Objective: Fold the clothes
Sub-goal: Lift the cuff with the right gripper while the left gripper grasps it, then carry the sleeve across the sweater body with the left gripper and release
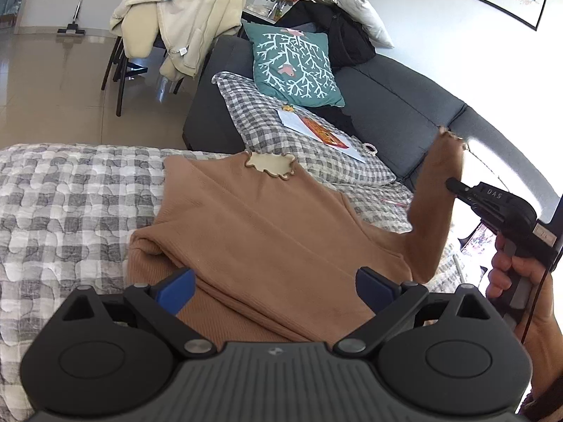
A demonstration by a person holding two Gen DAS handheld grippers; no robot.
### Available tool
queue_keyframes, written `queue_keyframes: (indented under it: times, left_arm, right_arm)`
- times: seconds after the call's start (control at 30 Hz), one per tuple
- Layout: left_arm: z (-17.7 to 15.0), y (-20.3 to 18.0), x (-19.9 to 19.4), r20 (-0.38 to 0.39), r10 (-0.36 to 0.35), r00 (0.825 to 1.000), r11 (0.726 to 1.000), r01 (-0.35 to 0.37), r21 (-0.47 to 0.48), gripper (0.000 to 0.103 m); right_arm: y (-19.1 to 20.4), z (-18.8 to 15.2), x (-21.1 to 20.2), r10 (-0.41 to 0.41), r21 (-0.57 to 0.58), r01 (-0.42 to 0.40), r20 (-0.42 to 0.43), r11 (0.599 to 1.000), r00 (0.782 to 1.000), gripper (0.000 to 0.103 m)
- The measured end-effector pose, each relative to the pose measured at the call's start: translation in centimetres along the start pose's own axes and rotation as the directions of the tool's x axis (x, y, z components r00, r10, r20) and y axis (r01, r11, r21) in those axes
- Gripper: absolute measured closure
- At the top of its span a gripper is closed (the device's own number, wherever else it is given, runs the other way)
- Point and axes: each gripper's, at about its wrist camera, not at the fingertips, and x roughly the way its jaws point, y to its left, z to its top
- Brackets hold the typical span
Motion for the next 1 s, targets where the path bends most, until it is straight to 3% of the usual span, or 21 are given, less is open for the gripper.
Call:
queue_keyframes:
  times: [0.23,0.37,0.5,0.6,0.67,0.8,0.83,0.87,0.9,0.93,1.0]
  left_arm:
    - [0.7,2.1,-0.7,0.038,-0.146,0.989,0.975,0.151,-0.166,0.006]
    - [0.9,3.3,-0.7,0.039,-0.204,0.978,0.944,0.207,-0.258,0.006]
    - [0.7,4.8,-0.2,0.03,-0.218,0.976,0.911,0.214,-0.351,0.006]
    - [0.5,5.8,0.2,0.01,-0.22,0.975,0.891,0.205,-0.406,0.013]
    - [0.2,6.0,0.7,-0.017,-0.227,0.974,0.881,0.198,-0.43,0.027]
    - [-0.2,5.6,1.3,-0.056,-0.216,0.975,0.898,0.176,-0.404,0.045]
    - [-0.3,5.5,1.4,-0.068,-0.204,0.977,0.907,0.162,-0.39,0.055]
    - [-0.4,5.3,1.5,-0.08,-0.191,0.978,0.915,0.148,-0.375,0.076]
    - [-0.5,5.1,1.6,-0.089,-0.173,0.981,0.924,0.13,-0.361,0.084]
    - [-0.7,5.1,1.5,-0.093,-0.145,0.985,0.932,0.104,-0.348,0.088]
    - [-0.8,5.0,1.3,-0.079,-0.109,0.991,0.94,0.076,-0.333,0.091]
  right_arm:
    - [6.7,-3.7,0.4,0.16,-0.217,-0.189,-0.147,0.958,0.976,0.097]
    - [9.9,-6.7,-0.3,0.217,-0.341,-0.285,-0.224,0.896,0.95,0.097]
    - [12.1,-9.5,-1.9,0.237,-0.468,-0.339,-0.264,0.816,0.935,0.097]
    - [12.8,-11.2,-3.0,0.246,-0.535,-0.364,-0.28,0.763,0.928,0.097]
    - [13.1,-12.2,-3.4,0.256,-0.566,-0.387,-0.3,0.728,0.919,0.097]
    - [13.4,-13.8,-4.3,0.253,-0.621,-0.413,-0.334,0.666,0.908,0.096]
    - [13.3,-14.0,-4.4,0.249,-0.628,-0.416,-0.34,0.658,0.907,0.095]
    - [12.9,-13.9,-4.4,0.249,-0.617,-0.424,-0.352,0.663,0.902,0.095]
    - [12.5,-13.6,-4.5,0.251,-0.599,-0.432,-0.364,0.674,0.897,0.092]
    - [12.0,-13.1,-4.6,0.25,-0.587,-0.429,-0.363,0.687,0.898,0.088]
    - [10.7,-12.1,-4.9,0.233,-0.575,-0.397,-0.339,0.716,0.911,0.072]
